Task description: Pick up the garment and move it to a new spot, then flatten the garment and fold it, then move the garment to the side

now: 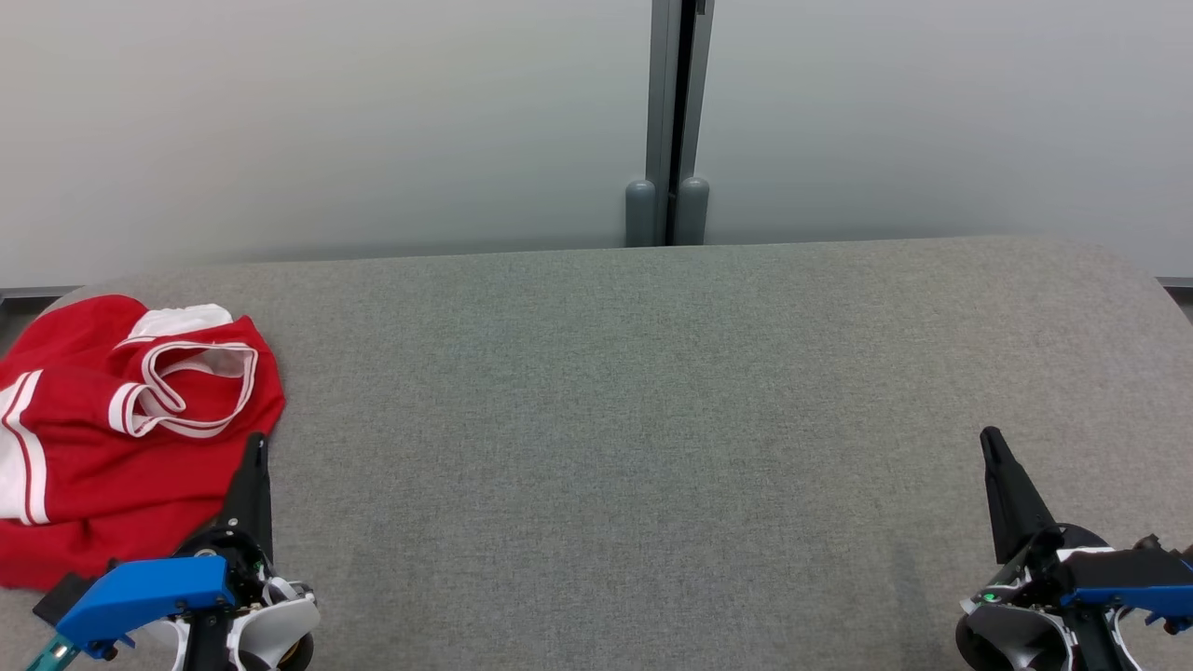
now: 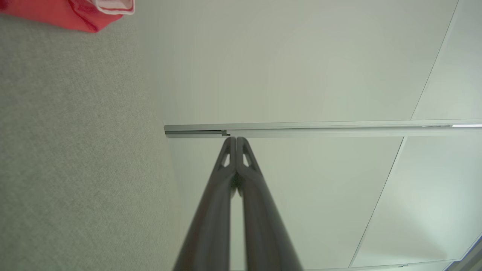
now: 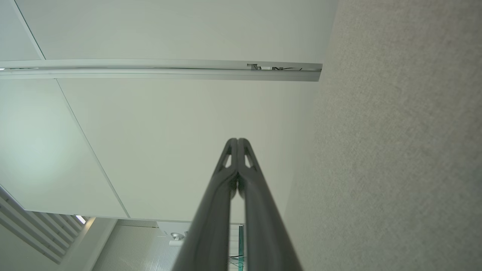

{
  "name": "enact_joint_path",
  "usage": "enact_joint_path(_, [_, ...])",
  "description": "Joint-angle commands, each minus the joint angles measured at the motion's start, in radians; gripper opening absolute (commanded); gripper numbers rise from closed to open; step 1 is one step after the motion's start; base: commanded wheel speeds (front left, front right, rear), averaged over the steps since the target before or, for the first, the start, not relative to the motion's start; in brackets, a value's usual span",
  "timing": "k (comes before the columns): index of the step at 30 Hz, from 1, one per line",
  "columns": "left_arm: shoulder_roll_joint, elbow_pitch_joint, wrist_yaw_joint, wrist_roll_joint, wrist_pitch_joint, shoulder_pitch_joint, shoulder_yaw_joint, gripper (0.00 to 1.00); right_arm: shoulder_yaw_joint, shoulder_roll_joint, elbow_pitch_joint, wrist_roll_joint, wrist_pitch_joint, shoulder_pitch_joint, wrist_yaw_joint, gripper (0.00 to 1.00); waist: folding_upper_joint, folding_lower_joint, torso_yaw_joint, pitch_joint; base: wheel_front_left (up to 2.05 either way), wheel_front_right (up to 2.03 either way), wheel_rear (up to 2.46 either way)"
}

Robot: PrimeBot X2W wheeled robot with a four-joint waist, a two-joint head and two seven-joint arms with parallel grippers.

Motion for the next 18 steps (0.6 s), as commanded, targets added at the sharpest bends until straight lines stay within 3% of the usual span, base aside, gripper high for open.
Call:
enact_joint_path(1, [-0.002,-0.005,-0.006,-0.001,0.002,-0.012,0.0,0.0,-0.003,-0.008,-0.003,0.001,0.003,-0.013,0.001,0.0,0.0,0.0,0.0,0.0,0.0,0.0,0.0])
enact_joint_path(18, [-0.002,-0.005,-0.006,-0.001,0.002,-0.012,0.0,0.0,-0.003,-0.008,-0.003,0.001,0.003,-0.013,0.001,0.0,0.0,0.0,0.0,0.0,0.0,0.0,0.0])
